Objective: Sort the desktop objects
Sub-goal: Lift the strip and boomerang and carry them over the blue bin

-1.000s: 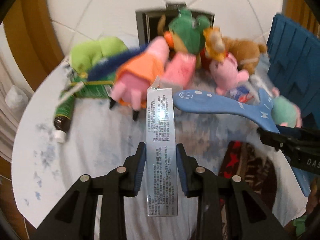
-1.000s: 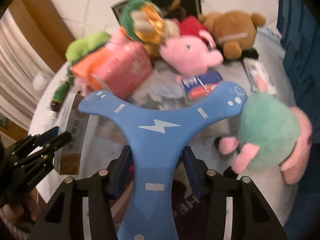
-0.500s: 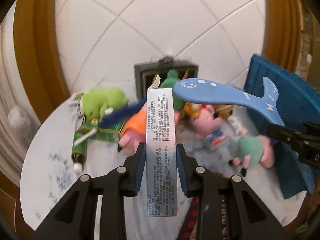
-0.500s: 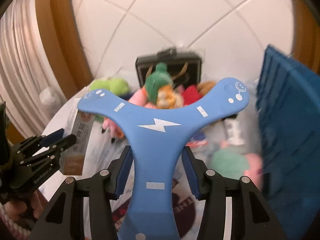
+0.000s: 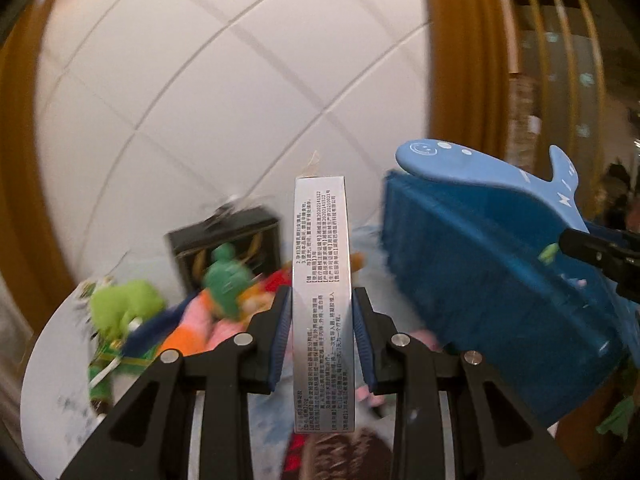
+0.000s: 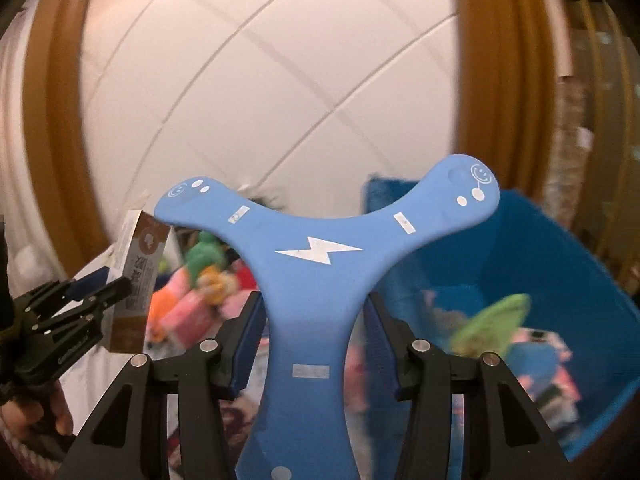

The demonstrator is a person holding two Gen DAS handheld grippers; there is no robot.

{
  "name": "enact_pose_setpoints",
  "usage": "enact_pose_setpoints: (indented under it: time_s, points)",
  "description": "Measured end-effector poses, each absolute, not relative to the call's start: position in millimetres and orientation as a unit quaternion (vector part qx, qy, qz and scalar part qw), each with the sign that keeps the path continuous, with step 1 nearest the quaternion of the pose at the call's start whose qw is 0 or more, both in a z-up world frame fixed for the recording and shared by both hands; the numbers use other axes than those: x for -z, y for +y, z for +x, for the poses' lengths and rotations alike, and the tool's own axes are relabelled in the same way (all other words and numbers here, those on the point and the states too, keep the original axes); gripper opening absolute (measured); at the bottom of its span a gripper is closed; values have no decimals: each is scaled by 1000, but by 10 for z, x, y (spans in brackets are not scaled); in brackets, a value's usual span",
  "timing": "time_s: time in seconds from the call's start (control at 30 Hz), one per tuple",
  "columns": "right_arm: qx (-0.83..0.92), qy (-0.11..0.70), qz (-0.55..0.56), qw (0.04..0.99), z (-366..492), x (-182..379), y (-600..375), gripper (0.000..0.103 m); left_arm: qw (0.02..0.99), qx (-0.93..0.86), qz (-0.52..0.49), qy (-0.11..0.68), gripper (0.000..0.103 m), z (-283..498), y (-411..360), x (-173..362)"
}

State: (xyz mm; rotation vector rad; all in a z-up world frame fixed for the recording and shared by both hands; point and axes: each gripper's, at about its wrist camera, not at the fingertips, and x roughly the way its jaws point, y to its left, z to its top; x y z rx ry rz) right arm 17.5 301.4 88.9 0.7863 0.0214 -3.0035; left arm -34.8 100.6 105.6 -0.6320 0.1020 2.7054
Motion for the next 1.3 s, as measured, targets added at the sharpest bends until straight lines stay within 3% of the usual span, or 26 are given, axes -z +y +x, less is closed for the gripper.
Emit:
enact_pose_setpoints:
  time_s: [0.3, 0.63, 1.3]
  points:
    - [972, 2, 224, -71, 406, -1332, 3999, 50, 284, -940, -184, 48, 30, -268, 2299, -1530]
    - [961, -7, 247, -128, 364, -1202, 5048, 50, 312, -927, -190, 87, 30, -197, 3442, -1586]
    - [935, 18, 328, -136, -88, -741, 5720, 51, 292, -916, -244, 128, 30, -289, 4018, -1289]
